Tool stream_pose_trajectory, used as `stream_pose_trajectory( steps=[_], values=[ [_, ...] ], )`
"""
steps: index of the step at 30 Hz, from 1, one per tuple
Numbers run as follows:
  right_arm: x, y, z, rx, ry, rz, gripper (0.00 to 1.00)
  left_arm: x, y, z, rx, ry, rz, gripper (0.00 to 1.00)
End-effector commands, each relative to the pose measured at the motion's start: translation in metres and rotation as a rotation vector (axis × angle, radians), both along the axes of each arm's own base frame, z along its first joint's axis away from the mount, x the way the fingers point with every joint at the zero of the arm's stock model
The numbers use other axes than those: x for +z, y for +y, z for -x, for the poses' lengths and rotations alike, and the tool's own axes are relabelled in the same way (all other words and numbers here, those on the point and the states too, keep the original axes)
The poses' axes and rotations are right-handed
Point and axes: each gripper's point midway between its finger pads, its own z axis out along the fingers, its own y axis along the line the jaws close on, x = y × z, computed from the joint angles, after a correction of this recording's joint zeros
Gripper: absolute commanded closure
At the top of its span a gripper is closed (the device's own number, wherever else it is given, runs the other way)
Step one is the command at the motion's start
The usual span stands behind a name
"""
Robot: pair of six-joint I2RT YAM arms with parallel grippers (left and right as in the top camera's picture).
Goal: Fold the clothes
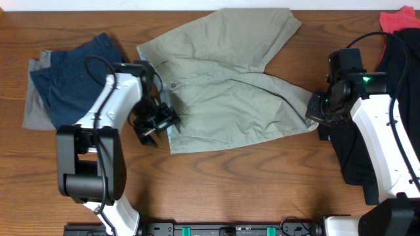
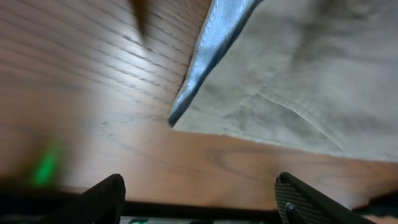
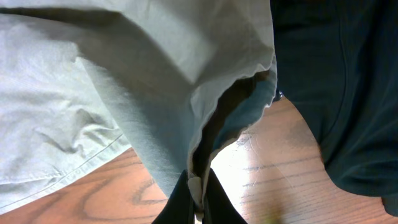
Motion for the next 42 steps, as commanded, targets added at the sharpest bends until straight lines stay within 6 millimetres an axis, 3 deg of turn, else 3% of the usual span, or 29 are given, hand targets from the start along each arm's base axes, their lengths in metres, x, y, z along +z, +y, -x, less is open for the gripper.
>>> stream_pose_trajectory(
  steps=[1, 8, 13, 20, 27, 35, 41, 42],
  values=[
    [0.0, 0.001, 0.001, -0.01, 0.001, 0.002, 0.99, -0.011, -0.008, 0.014, 0.113, 0.049, -0.071, 0.23],
    [0.0, -0.007, 0.003, -0.014, 0.008, 0.046, 0.99, -0.022, 0.003, 0.024, 0.247, -0.131, -0.239, 0.23],
    [0.0, -0.007, 0.002, -0.015, 0.004, 0.047, 0.99, -0.028, 0.003, 0.015, 0.353, -0.271, -0.228, 0.23],
    [0.0, -0.007, 0.002, -0.015, 0.004, 0.047, 0.99, -0.055, -0.003, 0.037, 0.448, -0.21, -0.25, 0.23],
    [0.0, -0.007, 0.002, -0.015, 0.004, 0.047, 0.99, -0.057, -0.017, 0.016, 0.446, -0.314, -0.192, 0.24],
    [0.0, -0.007, 0.002, -0.015, 0.004, 0.047, 0.99, -0.058, -0.019, 0.014, 0.442, -0.344, -0.217, 0.55],
    [0.0, -0.01, 0.002, -0.018, 0.002, 0.062, 0.99, -0.06, -0.013, 0.031, 0.423, -0.283, -0.26, 0.94],
    [0.0, -0.012, 0.002, -0.019, 0.002, 0.071, 0.99, -0.061, -0.011, 0.034, 0.404, -0.278, -0.267, 0.94]
  ],
)
